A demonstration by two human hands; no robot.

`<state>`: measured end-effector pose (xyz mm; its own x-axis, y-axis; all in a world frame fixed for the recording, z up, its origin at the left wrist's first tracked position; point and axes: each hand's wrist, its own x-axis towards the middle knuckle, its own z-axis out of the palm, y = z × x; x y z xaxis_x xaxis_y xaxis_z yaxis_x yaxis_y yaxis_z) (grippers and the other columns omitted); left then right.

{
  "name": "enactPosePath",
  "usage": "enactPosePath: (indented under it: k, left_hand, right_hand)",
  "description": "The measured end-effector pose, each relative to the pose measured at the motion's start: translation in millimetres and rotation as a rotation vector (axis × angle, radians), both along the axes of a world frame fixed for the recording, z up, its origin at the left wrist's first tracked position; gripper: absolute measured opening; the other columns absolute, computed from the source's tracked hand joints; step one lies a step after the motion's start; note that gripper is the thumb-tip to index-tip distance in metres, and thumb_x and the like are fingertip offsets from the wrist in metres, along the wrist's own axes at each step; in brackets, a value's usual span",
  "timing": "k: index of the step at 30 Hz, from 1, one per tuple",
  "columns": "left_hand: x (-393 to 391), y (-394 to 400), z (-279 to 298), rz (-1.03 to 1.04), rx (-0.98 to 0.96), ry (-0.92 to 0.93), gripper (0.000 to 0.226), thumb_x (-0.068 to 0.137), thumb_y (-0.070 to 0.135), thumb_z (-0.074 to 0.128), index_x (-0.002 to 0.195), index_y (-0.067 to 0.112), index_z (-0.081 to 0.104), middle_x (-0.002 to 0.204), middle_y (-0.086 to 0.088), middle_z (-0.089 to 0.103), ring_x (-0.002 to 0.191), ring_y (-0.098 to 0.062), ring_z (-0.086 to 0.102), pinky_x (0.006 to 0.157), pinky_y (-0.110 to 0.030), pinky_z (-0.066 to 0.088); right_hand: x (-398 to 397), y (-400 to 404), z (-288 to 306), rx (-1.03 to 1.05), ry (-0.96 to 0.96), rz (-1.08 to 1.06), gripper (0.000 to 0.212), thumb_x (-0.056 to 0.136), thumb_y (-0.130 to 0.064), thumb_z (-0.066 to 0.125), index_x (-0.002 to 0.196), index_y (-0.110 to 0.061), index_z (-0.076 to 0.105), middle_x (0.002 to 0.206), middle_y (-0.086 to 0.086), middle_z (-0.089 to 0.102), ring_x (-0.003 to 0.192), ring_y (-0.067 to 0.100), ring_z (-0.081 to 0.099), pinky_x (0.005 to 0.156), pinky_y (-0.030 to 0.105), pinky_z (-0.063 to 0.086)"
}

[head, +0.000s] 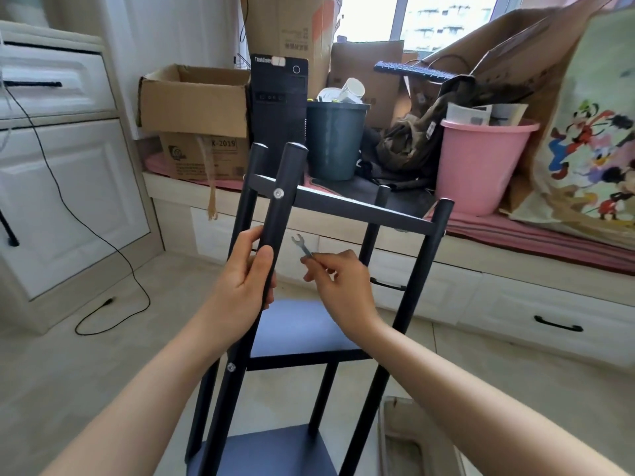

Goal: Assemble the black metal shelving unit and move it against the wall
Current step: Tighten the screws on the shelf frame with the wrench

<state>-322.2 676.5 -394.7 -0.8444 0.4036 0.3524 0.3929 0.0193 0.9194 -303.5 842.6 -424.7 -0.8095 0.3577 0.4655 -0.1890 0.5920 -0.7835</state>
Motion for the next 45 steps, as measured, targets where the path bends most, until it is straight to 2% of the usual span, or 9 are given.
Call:
enactPosePath:
  k: [5, 9, 11, 16, 22, 27, 36, 41, 45]
  left_hand:
    - [4.0, -7.6, 1.6, 0.000, -0.049, -0.019, 0.040, 0.103, 0.015, 0.052, 0.136, 0.032, 0.040, 0.075, -0.008, 0.048, 0.058, -0.009, 0.049, 0.056, -0.018, 0.048]
    - [8.2, -17.0, 5.5, 0.004, -0.128, -0.009, 0.044, 0.100, 0.013, 0.057, 0.134, 0.035, 0.040, 0.080, -0.006, 0.053, 0.057, -0.006, 0.055, 0.061, -0.016, 0.053]
    - [10.2, -19.7, 5.8, 0.020, -0.134, -0.006, 0.044, 0.101, 0.012, 0.057, 0.136, 0.034, 0.041, 0.084, -0.008, 0.054, 0.059, -0.008, 0.056, 0.062, -0.017, 0.054]
    - [8.5, -29.6, 4.6, 0.056, -0.160, 0.007, 0.048, 0.101, 0.013, 0.057, 0.138, 0.037, 0.040, 0.094, -0.006, 0.059, 0.067, -0.016, 0.062, 0.070, -0.025, 0.058]
    - [-1.9, -41.0, -1.1, 0.084, -0.164, 0.000, 0.046, 0.100, 0.015, 0.059, 0.134, 0.042, 0.041, 0.096, -0.008, 0.065, 0.072, -0.016, 0.068, 0.073, -0.028, 0.053]
    - [-3.1, -43.3, -3.8, 0.119, -0.145, -0.013, 0.051, 0.101, 0.016, 0.059, 0.144, 0.035, 0.040, 0.102, -0.003, 0.064, 0.075, -0.017, 0.067, 0.073, -0.028, 0.051]
    - [-5.0, -50.2, -7.5, 0.165, -0.130, -0.007, 0.049, 0.099, 0.013, 0.061, 0.144, 0.026, 0.046, 0.100, -0.005, 0.065, 0.072, -0.013, 0.068, 0.077, -0.033, 0.056]
    - [-10.9, -51.3, -13.7, 0.204, -0.067, 0.003, 0.046, 0.099, 0.009, 0.061, 0.140, 0.026, 0.050, 0.105, -0.009, 0.067, 0.080, -0.023, 0.069, 0.067, -0.017, 0.054]
    - [-16.4, -52.7, -17.6, 0.217, -0.026, 0.002, 0.040, 0.099, 0.007, 0.059, 0.135, 0.025, 0.054, 0.096, 0.000, 0.070, 0.079, -0.019, 0.071, 0.068, -0.011, 0.050]
  right_hand:
    - [37.1, 27.4, 11.1, 0.025, -0.146, -0.004, 0.023, 0.097, -0.017, 0.061, 0.083, -0.014, 0.079, 0.065, -0.015, 0.067, 0.052, 0.010, 0.054, 0.050, 0.017, 0.039]
    - [65.0, 45.4, 5.1, 0.022, -0.229, -0.105, 0.024, 0.097, -0.008, 0.057, 0.085, -0.014, 0.076, 0.069, -0.018, 0.070, 0.067, -0.005, 0.063, 0.060, 0.008, 0.043]
    - [75.8, 56.0, 0.6, -0.052, -0.262, -0.148, 0.020, 0.097, -0.005, 0.055, 0.088, -0.016, 0.070, 0.078, -0.007, 0.075, 0.086, 0.006, 0.068, 0.075, 0.016, 0.049]
    - [92.3, 86.7, 11.5, 0.111, -0.296, -0.237, 0.013, 0.093, -0.014, 0.066, 0.098, -0.012, 0.078, 0.089, -0.005, 0.070, 0.086, 0.010, 0.062, 0.066, 0.005, 0.039]
    - [95.1, 110.8, 7.3, -0.178, -0.279, -0.236, 0.011, 0.089, -0.025, 0.072, 0.098, -0.020, 0.077, 0.108, 0.000, 0.070, 0.106, 0.019, 0.062, 0.095, 0.036, 0.048]
    - [91.2, 107.7, 5.9, -0.407, -0.287, -0.038, 0.012, 0.090, -0.017, 0.071, 0.086, -0.023, 0.080, 0.101, -0.006, 0.076, 0.106, 0.013, 0.067, 0.093, 0.038, 0.054]
    - [83.8, 99.6, 7.4, -0.325, -0.311, 0.003, 0.015, 0.089, -0.014, 0.071, 0.082, -0.024, 0.080, 0.090, -0.002, 0.077, 0.101, 0.019, 0.070, 0.077, 0.027, 0.058]
    - [87.6, 94.2, 9.8, -0.328, -0.277, 0.001, 0.009, 0.089, -0.014, 0.072, 0.085, -0.019, 0.080, 0.094, 0.010, 0.076, 0.099, 0.026, 0.070, 0.074, 0.029, 0.058]
    - [91.2, 89.6, 19.0, -0.306, -0.240, 0.031, 0.014, 0.088, -0.014, 0.072, 0.082, -0.023, 0.080, 0.087, 0.001, 0.077, 0.091, 0.020, 0.070, 0.075, 0.033, 0.059]
